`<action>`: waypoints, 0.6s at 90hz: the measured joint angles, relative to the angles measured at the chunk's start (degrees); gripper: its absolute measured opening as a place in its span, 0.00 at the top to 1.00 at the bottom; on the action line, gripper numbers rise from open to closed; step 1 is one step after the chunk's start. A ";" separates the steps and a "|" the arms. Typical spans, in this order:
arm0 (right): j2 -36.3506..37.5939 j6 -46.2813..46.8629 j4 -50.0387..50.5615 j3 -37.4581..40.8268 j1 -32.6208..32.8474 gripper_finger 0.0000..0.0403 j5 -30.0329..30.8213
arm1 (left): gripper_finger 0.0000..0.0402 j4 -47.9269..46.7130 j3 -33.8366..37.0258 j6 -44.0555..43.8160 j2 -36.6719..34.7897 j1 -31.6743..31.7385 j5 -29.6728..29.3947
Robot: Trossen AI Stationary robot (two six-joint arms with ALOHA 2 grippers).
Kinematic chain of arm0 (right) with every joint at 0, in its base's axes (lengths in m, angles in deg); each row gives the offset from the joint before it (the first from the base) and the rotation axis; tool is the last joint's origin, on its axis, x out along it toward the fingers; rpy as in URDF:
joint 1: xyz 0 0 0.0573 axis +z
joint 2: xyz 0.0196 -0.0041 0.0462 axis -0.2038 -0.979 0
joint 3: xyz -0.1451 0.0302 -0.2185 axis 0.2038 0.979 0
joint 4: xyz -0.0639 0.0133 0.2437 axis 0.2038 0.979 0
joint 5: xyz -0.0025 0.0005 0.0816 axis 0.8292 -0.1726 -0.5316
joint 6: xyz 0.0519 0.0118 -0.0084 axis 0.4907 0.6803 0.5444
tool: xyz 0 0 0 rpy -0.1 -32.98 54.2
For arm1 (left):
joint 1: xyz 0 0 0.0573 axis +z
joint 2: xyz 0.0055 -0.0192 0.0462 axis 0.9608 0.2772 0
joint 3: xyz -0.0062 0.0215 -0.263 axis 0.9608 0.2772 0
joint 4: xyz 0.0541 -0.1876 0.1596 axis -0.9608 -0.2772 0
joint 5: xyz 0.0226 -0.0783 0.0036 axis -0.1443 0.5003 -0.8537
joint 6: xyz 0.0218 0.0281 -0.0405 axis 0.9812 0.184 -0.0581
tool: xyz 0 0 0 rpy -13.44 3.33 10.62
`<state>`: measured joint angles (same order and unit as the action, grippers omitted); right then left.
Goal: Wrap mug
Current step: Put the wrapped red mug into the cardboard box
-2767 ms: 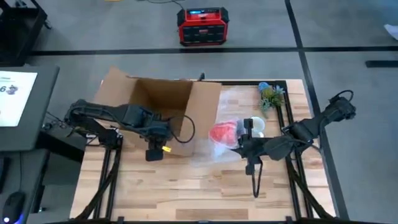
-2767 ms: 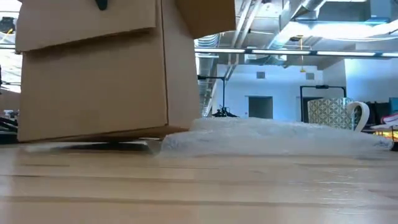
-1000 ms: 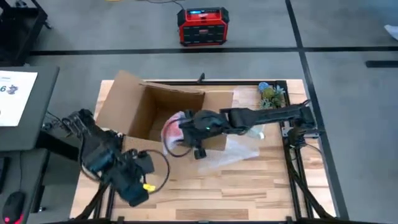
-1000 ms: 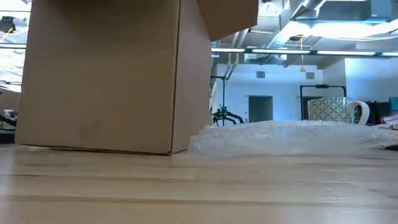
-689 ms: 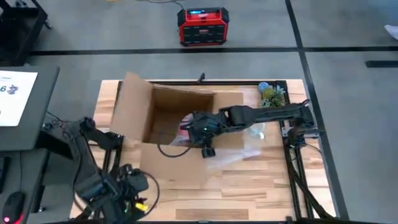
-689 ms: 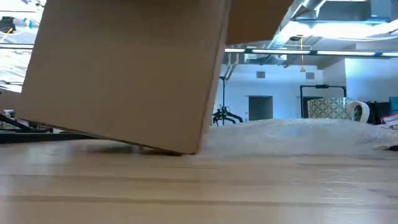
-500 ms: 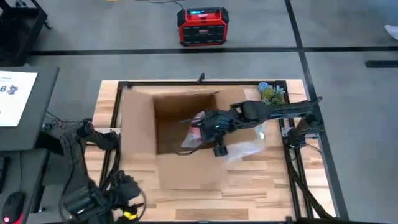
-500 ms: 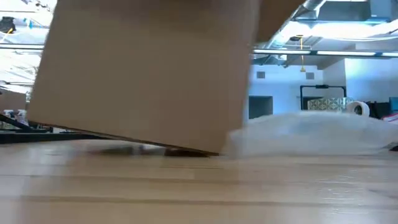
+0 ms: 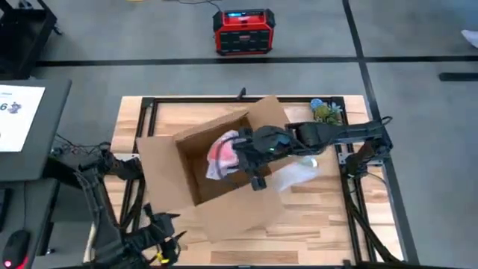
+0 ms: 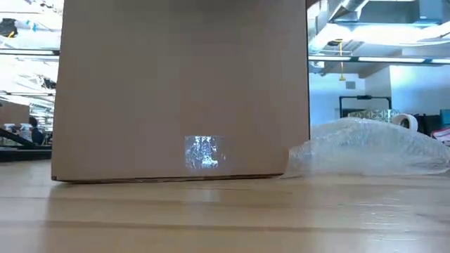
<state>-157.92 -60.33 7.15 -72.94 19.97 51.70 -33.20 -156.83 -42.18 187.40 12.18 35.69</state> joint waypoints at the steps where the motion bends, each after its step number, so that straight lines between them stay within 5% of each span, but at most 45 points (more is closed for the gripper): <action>1: -0.36 0.07 -0.05 0.00 -0.23 0.96 0.00 | 0.41 0.03 0.40 0.20 -0.01 0.17 -0.19; 24: -9.44 2.03 3.22 -2.00 -4.00 0.96 -2.10 | 0.41 0.02 5.65 5.46 -0.01 4.94 -5.30; 54: -17.38 2.09 10.92 -11.53 -8.27 0.96 -19.06 | 0.41 -0.02 5.66 11.93 -0.07 8.42 -5.21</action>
<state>-175.30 -58.23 18.07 -84.46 11.70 32.64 -33.22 -151.18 -30.24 187.33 20.60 30.48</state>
